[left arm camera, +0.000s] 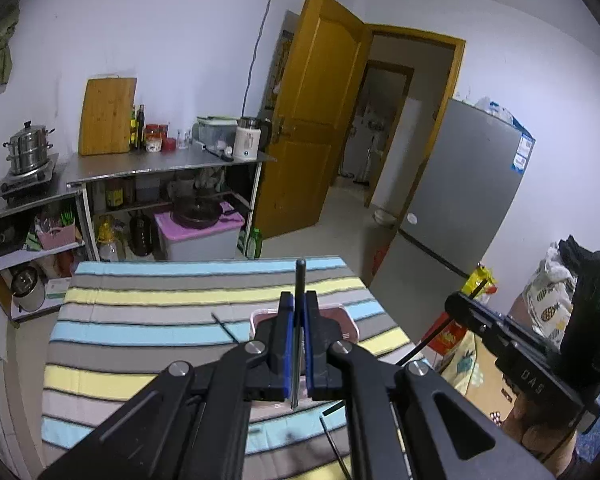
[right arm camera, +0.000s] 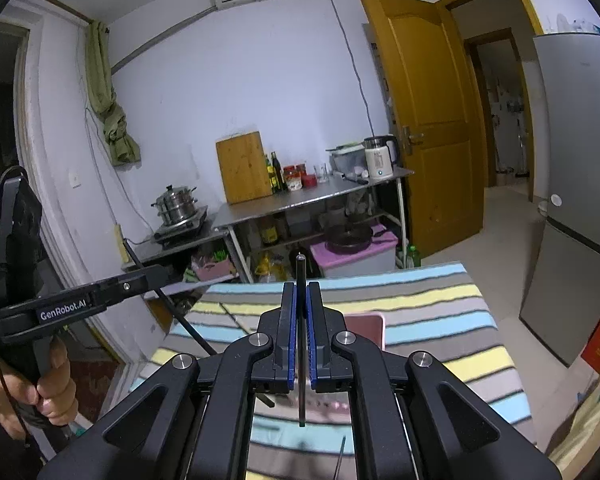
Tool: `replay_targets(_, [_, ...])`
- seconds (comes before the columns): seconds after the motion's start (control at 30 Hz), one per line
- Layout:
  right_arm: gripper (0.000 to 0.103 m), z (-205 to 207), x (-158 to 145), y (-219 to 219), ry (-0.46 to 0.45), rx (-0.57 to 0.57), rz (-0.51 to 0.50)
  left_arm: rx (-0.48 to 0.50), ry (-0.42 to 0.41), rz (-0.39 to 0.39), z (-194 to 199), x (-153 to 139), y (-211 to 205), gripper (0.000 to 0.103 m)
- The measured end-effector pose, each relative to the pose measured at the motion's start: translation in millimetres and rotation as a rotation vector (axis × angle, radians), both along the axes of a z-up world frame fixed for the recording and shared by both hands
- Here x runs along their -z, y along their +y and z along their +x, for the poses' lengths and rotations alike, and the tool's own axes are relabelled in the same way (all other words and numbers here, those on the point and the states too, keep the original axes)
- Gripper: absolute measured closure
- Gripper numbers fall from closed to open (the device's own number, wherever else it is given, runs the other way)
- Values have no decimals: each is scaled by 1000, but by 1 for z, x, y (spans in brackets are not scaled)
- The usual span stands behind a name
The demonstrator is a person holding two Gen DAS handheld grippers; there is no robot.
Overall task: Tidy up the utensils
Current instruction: 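Lift both black chopsticks and carry them over the pink basket, then open both tools to drop the black chopsticks into the basket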
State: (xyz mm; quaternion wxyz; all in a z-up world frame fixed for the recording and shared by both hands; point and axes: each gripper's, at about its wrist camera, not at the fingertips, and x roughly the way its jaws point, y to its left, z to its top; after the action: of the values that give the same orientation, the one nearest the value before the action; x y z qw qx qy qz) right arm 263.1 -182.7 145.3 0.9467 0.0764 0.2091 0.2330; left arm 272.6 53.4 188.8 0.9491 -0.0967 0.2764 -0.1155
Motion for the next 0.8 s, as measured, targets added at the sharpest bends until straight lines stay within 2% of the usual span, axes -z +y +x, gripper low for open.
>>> replay_targets(0.2, [99,17,-5,3,-34,13,29,-7,-28,-13,19,-3,5,98])
replay_targets(0.4, [99,39,-5,5,-49,34,57,-9,-19,-28,36,10,10,98])
replay_targets(0.8, [99,66,42,21,32,33,5,6,45,-34,57,60,3,98])
